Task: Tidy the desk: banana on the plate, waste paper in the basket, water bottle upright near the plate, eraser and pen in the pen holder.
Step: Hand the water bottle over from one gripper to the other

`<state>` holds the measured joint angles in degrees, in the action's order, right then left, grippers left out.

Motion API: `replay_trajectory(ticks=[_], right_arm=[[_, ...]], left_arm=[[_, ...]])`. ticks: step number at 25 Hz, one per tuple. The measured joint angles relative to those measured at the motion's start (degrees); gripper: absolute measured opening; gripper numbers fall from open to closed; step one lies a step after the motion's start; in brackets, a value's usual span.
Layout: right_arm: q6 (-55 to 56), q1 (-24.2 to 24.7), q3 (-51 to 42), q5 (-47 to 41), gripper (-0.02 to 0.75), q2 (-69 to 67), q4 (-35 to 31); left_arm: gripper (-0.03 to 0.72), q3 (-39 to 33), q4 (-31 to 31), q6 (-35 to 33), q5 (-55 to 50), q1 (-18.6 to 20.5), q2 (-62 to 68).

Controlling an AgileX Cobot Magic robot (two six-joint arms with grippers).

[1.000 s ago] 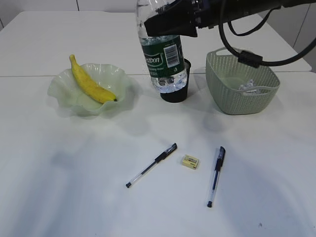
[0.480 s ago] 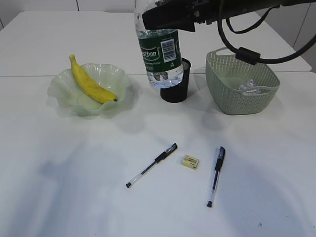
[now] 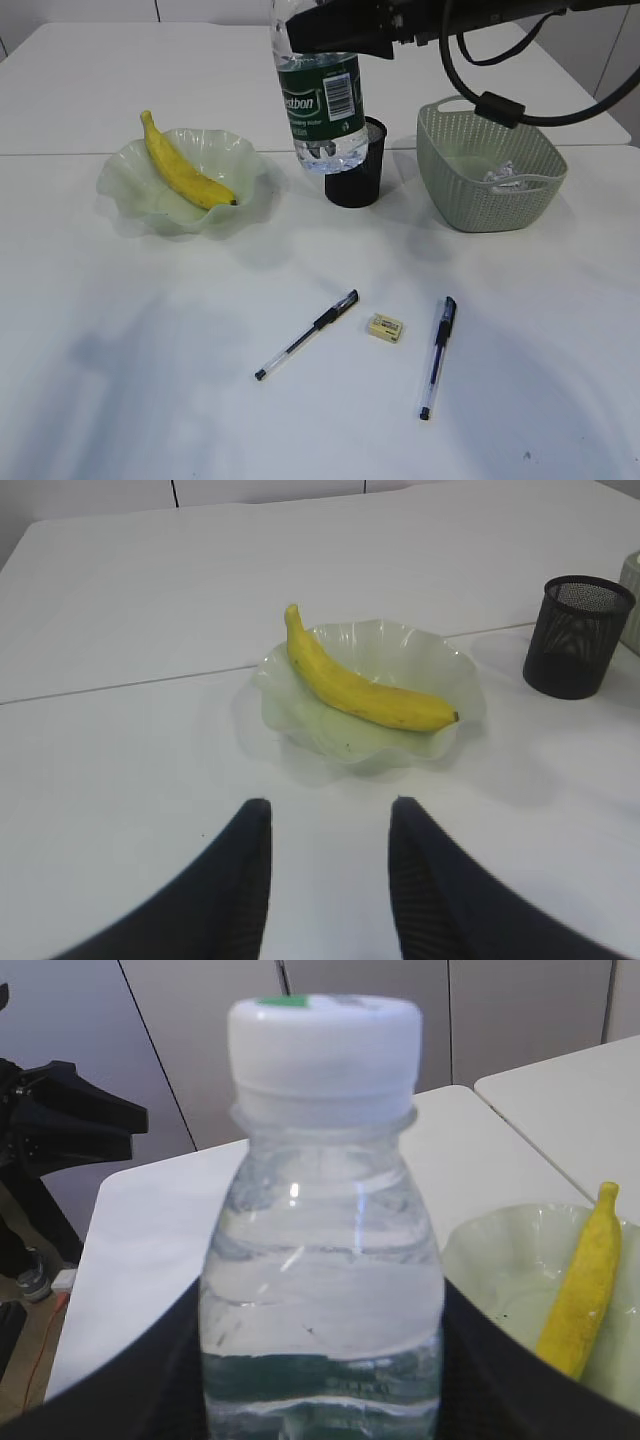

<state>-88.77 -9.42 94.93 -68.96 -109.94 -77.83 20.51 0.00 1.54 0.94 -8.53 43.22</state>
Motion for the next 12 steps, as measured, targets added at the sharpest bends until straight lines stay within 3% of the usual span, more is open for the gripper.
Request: replay_trajectory(ticks=[12], right_arm=[[0.0,0.0,0.0,0.0,0.402,0.0,-1.2]], left_arm=[[0.276,0.0,3.1,0.0,-0.9,0.0,0.0]])
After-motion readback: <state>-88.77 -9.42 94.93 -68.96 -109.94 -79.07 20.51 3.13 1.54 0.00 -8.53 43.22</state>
